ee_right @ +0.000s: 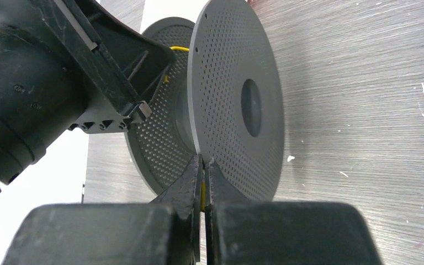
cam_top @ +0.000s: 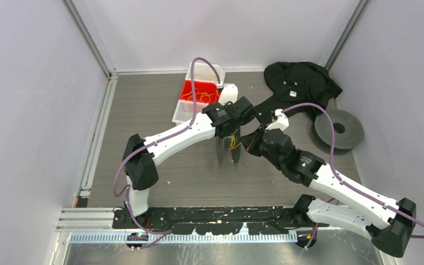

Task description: Wrap the cables

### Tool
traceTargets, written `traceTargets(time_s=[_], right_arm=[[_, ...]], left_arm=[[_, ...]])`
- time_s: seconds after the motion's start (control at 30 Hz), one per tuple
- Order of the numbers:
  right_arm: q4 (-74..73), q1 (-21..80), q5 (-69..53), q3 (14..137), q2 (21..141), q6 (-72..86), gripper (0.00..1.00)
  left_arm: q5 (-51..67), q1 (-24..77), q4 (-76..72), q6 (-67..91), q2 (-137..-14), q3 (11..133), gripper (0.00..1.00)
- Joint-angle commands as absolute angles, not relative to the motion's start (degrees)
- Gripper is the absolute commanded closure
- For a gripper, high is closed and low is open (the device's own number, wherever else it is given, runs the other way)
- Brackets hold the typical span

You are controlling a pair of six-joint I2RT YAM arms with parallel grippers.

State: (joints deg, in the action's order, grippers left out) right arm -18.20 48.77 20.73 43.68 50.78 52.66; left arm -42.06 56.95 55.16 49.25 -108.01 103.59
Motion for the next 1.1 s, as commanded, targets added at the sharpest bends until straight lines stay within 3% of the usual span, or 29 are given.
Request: traceTargets(time_s=[0.0, 0.3, 0.57, 0.6, 0.83, 0.93, 1.07], right_arm=[[-13.01, 48.46, 28.09, 45.47, 51.48, 56.13, 0.99], [-13.32, 48.51, 32.73, 38.3, 46.65, 60.19, 0.99], [-11.04, 48.46, 34.43, 33.51, 45.07, 63.11, 0.99], [-10.99, 48.5, 34.71, 32.88, 44.64, 63.41, 0.99], [-11.56, 48.5, 37.54, 27.4, 40.18, 67.56, 0.99], [-10.83, 48.43, 37.88, 24.97, 39.3, 67.99, 1.0], [-10.27, 48.45, 39.58, 23.35, 39.75, 67.74, 1.0]], left_arm=[[-50.32, 61.32, 54.5, 37.69, -109.33, 109.08, 1.0], [-46.44, 62.18, 49.19, 24.77, -110.08, 108.11, 1.0], [-39.04, 62.23, 54.4, 24.35, -113.85, 113.75, 1.0], [-37.66, 62.2, 54.4, 24.35, -113.94, 113.83, 0.97], [-30.94, 62.22, 53.24, 25.86, -113.73, 113.56, 0.57], [-28.52, 62.23, 52.56, 26.62, -113.78, 113.64, 0.51], [-25.47, 62.2, 51.71, 27.91, -113.75, 114.0, 0.49]])
